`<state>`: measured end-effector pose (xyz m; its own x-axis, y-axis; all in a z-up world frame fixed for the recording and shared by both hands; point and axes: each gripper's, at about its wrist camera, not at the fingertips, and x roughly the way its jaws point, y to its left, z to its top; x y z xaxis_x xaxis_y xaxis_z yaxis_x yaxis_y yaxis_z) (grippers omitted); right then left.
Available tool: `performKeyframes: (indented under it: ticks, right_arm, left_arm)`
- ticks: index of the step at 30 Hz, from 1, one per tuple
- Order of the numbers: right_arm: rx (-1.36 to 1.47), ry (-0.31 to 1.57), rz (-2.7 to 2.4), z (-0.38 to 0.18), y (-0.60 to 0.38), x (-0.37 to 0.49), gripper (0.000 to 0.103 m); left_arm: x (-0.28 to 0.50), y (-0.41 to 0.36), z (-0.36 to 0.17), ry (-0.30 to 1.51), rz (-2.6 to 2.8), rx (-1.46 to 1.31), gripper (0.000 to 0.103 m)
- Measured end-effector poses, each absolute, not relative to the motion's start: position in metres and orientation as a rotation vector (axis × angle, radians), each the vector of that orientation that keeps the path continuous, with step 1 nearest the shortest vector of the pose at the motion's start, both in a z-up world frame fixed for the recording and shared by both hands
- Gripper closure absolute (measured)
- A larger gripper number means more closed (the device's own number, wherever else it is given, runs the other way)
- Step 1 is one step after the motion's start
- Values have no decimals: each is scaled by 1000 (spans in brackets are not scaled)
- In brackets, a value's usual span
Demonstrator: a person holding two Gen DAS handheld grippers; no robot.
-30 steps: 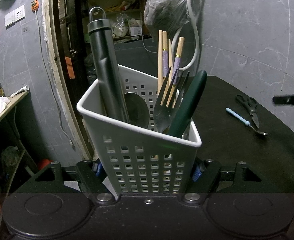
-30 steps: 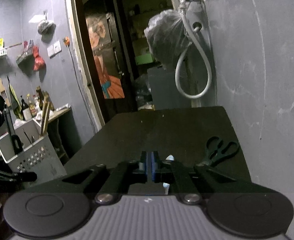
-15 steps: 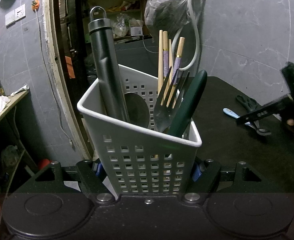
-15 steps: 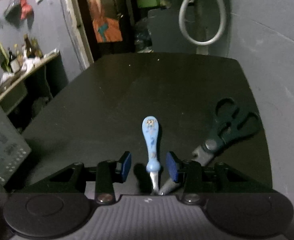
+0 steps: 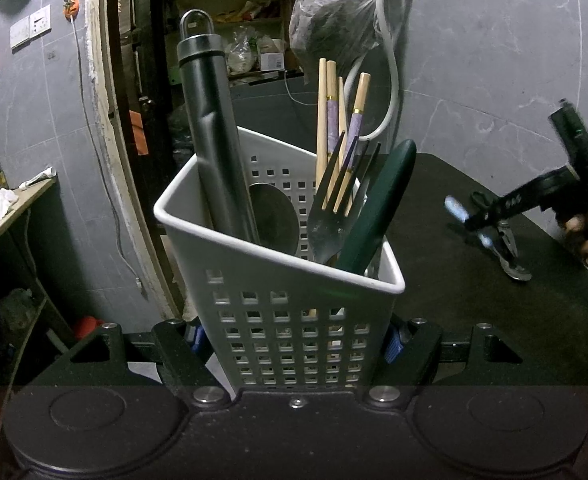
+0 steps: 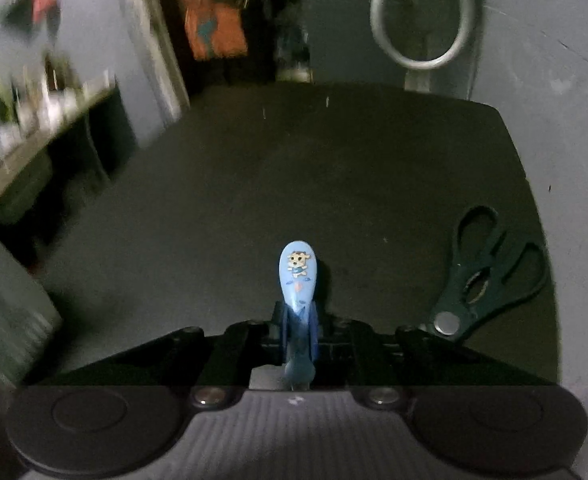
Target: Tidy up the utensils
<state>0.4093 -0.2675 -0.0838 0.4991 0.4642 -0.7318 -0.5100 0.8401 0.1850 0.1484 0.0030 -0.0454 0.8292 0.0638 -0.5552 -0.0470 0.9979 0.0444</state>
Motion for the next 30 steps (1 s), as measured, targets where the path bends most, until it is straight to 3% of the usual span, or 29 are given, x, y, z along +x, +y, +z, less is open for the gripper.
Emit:
performKeyframes:
  ticks: [9,11,12,22,26,27,29,30]
  right_arm:
    - [187,519,664,-59,-299,352,93]
    - [219,473,657,-54,-304,344,103]
    - [230,452,652,-52,-305,341,103]
    - [207,523,619,-64,-306,350,102]
    - [137,588,592,-73,-301,361,89]
    - [106,598,587,-74,-297,366,83]
    - [40,602,579,-73,-290,376,52]
    - [10,601,582,-72,-284,380,49]
  left_arm:
    - [150,4,-46,594,53,37,26]
    - [151,3,-47,596,52,40,26]
    - [151,3,-47,597,52,40,26]
    - [150,3,-48,595,50,43,26]
    - [151,3,-48,596,49,45,26]
    - [151,3,-48,596,49,45,26]
    - [151,3,-48,597,51,43,26]
    - [151,3,-48,598,53,41,26]
